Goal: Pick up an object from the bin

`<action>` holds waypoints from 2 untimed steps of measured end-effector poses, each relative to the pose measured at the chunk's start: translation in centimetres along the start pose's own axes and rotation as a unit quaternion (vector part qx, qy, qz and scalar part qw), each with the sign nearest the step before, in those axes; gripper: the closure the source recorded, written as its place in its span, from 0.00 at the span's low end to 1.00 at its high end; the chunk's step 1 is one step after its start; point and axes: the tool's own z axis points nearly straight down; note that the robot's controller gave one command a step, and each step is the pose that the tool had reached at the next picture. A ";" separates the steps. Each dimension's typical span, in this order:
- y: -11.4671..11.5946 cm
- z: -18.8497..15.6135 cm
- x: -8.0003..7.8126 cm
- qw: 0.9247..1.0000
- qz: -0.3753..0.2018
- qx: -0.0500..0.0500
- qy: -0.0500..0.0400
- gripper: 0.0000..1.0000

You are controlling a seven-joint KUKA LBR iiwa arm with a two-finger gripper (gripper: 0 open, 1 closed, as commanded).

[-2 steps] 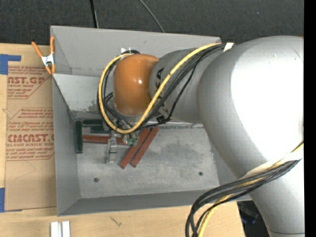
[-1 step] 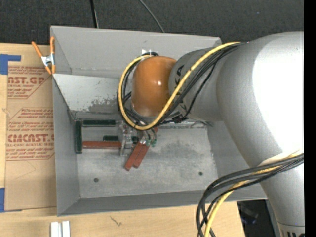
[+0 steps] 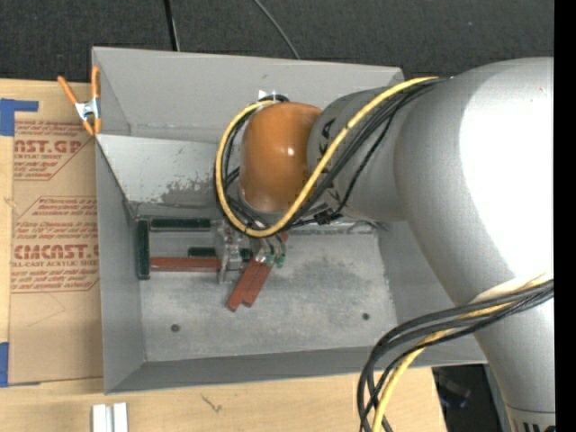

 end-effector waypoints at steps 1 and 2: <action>0.9 -4.6 0.8 1.000 -0.012 0.001 0.007 1.00; 0.9 -8.4 0.8 1.000 -0.003 0.000 0.001 1.00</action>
Offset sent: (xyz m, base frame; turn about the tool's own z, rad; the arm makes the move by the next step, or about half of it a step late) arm -0.0227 -0.0043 0.0281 0.1039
